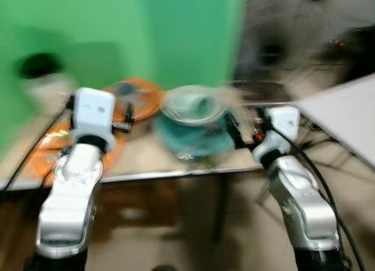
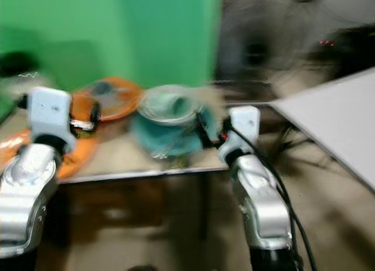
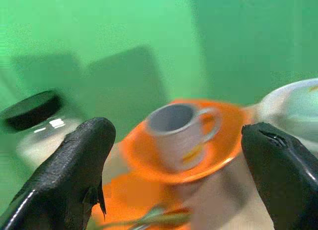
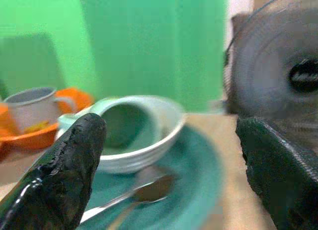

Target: Setting the table

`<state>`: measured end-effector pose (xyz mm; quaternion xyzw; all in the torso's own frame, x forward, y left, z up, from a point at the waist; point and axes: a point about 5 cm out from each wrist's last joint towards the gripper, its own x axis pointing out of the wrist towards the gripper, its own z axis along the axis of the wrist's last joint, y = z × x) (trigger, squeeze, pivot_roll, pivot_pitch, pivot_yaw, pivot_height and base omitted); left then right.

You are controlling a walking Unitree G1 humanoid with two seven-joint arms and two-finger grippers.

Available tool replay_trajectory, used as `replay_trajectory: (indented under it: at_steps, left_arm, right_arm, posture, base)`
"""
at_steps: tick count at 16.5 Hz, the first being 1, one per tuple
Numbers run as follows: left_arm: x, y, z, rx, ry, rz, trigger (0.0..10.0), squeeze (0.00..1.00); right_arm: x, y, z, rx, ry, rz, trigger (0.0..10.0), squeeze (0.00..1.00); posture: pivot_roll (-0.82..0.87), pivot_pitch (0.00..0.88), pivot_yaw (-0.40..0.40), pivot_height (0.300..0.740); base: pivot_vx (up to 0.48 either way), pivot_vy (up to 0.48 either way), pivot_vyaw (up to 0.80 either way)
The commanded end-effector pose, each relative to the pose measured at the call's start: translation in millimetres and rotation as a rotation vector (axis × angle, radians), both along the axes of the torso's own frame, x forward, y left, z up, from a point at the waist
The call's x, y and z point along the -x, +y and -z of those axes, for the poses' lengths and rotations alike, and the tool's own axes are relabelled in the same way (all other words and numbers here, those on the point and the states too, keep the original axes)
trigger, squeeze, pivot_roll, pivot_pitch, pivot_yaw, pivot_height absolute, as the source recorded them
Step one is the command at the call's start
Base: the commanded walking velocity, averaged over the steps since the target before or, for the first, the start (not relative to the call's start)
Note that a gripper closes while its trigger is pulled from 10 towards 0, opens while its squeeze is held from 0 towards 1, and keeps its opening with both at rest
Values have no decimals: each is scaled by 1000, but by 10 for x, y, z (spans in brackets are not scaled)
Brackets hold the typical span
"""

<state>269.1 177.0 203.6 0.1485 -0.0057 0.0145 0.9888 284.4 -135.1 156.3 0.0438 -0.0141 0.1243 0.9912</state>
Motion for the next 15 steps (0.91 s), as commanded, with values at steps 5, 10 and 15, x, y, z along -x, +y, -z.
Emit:
replay_trajectory:
  at_steps: [5, 10, 15]
  left_arm:
    - [-23, -22, 61, 30, 33, 2, 10000, 0]
    - [-33, -108, 110, 63, 38, 44, 10000, 0]
    - [-14, -164, 177, 88, 57, 102, 10000, 0]
  right_arm:
    - [-35, -63, -76, 2, -12, 54, 10000, 0]
    - [-51, -76, -89, -2, -22, 54, 10000, 0]
    - [-55, -80, -65, 7, -16, 54, 10000, 0]
  posture:
    - [-9, 0, 14, 740]
    - [-14, 0, 2, 740]
    - [-17, 0, 3, 740]
  base:
    - [0, -249, 0]
    - [0, 0, 0]
    - [0, 0, -370]
